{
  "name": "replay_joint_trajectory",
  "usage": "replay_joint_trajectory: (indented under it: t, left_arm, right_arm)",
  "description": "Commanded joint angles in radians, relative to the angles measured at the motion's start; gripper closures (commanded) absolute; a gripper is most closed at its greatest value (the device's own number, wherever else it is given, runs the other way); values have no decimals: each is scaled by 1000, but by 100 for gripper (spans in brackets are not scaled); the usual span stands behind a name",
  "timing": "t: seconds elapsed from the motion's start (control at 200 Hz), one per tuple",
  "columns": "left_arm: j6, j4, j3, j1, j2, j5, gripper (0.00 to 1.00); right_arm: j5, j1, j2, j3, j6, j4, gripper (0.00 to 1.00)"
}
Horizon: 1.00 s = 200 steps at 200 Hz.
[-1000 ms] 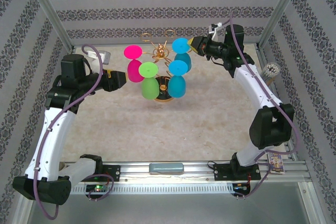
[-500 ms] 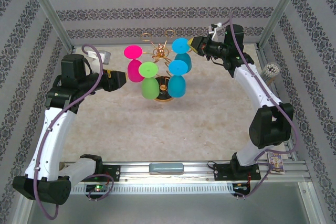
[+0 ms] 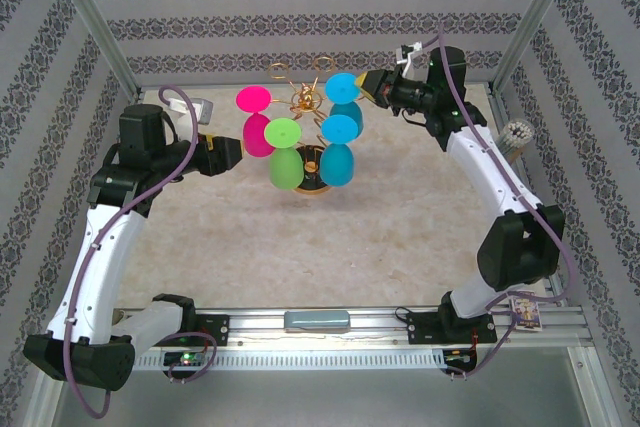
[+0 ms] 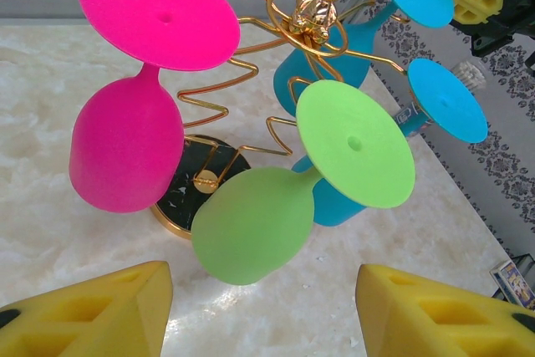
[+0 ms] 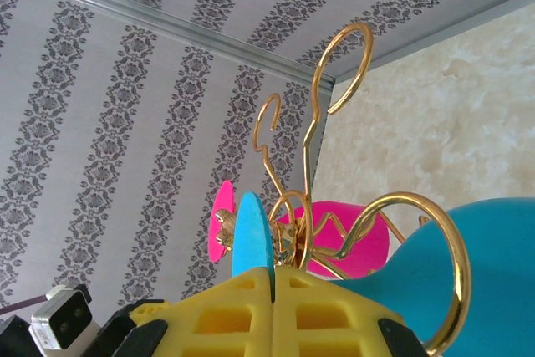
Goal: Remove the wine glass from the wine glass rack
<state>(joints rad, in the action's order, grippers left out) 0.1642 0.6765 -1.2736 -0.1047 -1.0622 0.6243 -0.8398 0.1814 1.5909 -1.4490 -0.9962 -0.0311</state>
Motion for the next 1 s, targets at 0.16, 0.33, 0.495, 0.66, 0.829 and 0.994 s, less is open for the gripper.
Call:
replay_joint_trajectory:
  t: [0.16, 0.33, 0.495, 0.66, 0.829, 0.994]
  left_arm:
    - [-4, 12, 0, -31, 25, -9, 40]
    - [-6, 32, -7, -62, 19, -12, 40]
    - [-3, 40, -14, -106, 19, -24, 40]
    - [11, 50, -26, -159, 15, -41, 40]
    - [36, 57, -31, -216, 8, -53, 39]
    - [60, 83, -49, -283, -3, -106, 39]
  right_arm:
    - [-16, 7, -92, 59, 14, 4, 100]
    - [-10, -8, -138, 107, 6, 3, 100]
    - [-6, -34, -184, 162, -4, 11, 100]
    - [-10, -60, -227, 207, -11, 10, 100]
    - [-13, -94, -273, 253, -21, 10, 100]
    - [-26, -129, -319, 296, -28, 7, 100]
